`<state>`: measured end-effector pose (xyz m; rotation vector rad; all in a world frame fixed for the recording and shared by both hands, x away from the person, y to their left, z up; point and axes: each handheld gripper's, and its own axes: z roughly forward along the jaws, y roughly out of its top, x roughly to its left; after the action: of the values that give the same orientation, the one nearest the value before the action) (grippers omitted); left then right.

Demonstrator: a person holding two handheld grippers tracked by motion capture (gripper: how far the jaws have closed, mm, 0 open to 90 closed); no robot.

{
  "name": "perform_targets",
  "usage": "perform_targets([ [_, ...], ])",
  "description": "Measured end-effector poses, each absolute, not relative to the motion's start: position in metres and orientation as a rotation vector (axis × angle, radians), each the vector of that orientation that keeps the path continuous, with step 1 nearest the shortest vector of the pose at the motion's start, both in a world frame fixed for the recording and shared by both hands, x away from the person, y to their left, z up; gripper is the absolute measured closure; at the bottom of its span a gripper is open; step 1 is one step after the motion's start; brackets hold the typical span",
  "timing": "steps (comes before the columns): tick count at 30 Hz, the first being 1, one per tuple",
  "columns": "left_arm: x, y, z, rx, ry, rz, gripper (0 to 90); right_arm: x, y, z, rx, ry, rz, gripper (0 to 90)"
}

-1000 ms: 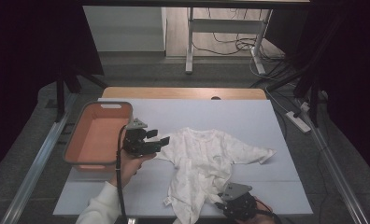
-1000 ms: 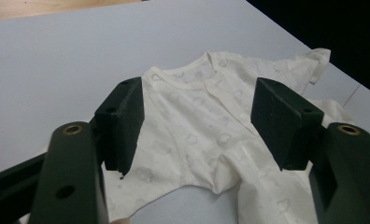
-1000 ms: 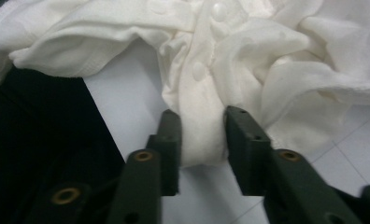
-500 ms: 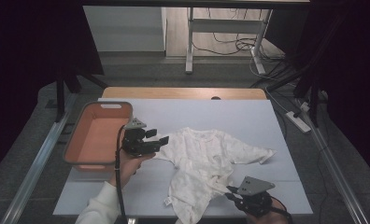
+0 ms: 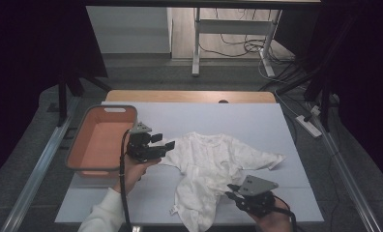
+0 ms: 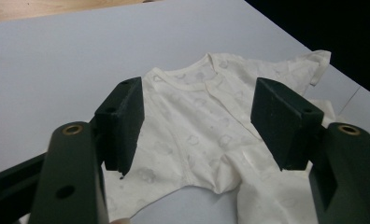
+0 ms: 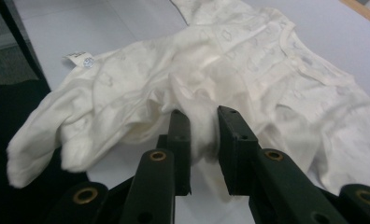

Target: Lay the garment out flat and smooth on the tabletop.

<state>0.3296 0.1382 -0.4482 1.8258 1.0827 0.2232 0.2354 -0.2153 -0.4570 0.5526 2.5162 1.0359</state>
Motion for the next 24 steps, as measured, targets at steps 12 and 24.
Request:
perform_targets([
  [12, 0.329, 0.140, -0.448, 1.823, 1.084, 0.224, 34.9, 0.288, -0.152, -0.480, 0.539, 2.613, 0.968, 75.4],
  [24, 0.328, 0.140, -0.449, 1.829, 1.087, 0.229, 34.9, 0.296, -0.157, -0.481, 0.615, 2.577, 1.058, 61.4],
])
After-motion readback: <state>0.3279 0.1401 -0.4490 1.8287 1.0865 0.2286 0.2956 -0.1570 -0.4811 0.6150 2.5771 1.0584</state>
